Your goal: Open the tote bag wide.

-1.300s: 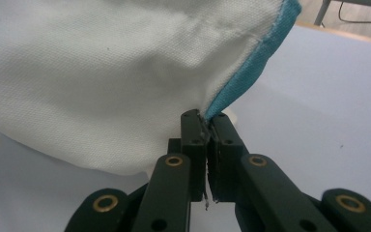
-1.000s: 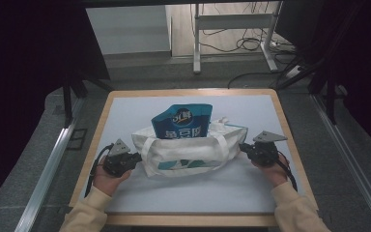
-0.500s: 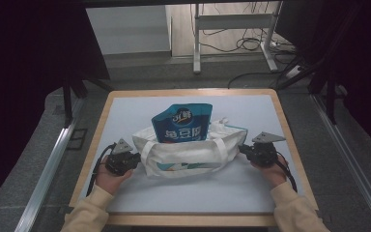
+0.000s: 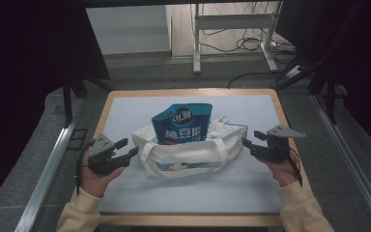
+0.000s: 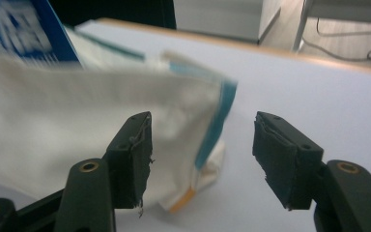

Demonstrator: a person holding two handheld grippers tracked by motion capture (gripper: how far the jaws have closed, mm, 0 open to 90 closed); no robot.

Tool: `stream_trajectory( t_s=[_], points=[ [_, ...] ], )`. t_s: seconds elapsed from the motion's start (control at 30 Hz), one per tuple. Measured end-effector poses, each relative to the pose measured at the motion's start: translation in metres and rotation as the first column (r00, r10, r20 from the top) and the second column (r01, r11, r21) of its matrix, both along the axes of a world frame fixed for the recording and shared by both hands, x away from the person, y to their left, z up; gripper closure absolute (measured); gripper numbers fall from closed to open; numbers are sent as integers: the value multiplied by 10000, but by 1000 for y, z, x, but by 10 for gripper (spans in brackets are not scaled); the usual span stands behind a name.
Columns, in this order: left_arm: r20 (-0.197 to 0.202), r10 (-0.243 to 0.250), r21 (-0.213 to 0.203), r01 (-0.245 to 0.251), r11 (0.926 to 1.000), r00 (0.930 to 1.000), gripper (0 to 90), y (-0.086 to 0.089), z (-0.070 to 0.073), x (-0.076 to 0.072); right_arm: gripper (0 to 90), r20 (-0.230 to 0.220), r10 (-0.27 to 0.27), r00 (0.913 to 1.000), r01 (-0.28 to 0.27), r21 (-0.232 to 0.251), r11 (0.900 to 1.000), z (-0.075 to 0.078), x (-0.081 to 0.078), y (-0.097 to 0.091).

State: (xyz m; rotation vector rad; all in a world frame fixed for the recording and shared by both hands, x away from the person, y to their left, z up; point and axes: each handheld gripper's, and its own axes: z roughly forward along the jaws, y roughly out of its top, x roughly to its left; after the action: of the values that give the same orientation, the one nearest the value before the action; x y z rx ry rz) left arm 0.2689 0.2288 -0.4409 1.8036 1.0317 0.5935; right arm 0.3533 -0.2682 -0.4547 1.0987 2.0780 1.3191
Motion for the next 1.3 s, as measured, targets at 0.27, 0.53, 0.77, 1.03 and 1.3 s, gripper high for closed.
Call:
stream_trajectory(
  t_s=[0.27, 0.53, 0.77, 1.03, 1.3],
  points=[
    [-210, -364, -367, 356, 9987, 9991, 667, -6, 31, 20, 706, 615, 905, 9940, -902, -79, 9959, 44, 3, 11],
    [-999, -997, -462, 955, 9944, 9900, 871, -21, 35, 52, 854, 267, 1502, 9883, -1483, -640, 9869, 57, 25, 43],
    [-1727, -1350, -388, 1303, 9907, 9757, 886, -28, 10, 57, 884, -348, 1906, 9811, -1930, -896, 9771, 39, 33, 62],
    [-2229, -1385, -105, 1397, 9901, 9650, 893, -25, -15, 43, 886, -875, 2002, 9758, -2084, -979, 9731, 9, 23, 59],
    [-2830, -1371, 90, 1456, 9893, 9493, 896, -27, -39, 47, 887, -1278, 2021, 9710, -2162, -1078, 9704, -16, 16, 56]
  ],
)
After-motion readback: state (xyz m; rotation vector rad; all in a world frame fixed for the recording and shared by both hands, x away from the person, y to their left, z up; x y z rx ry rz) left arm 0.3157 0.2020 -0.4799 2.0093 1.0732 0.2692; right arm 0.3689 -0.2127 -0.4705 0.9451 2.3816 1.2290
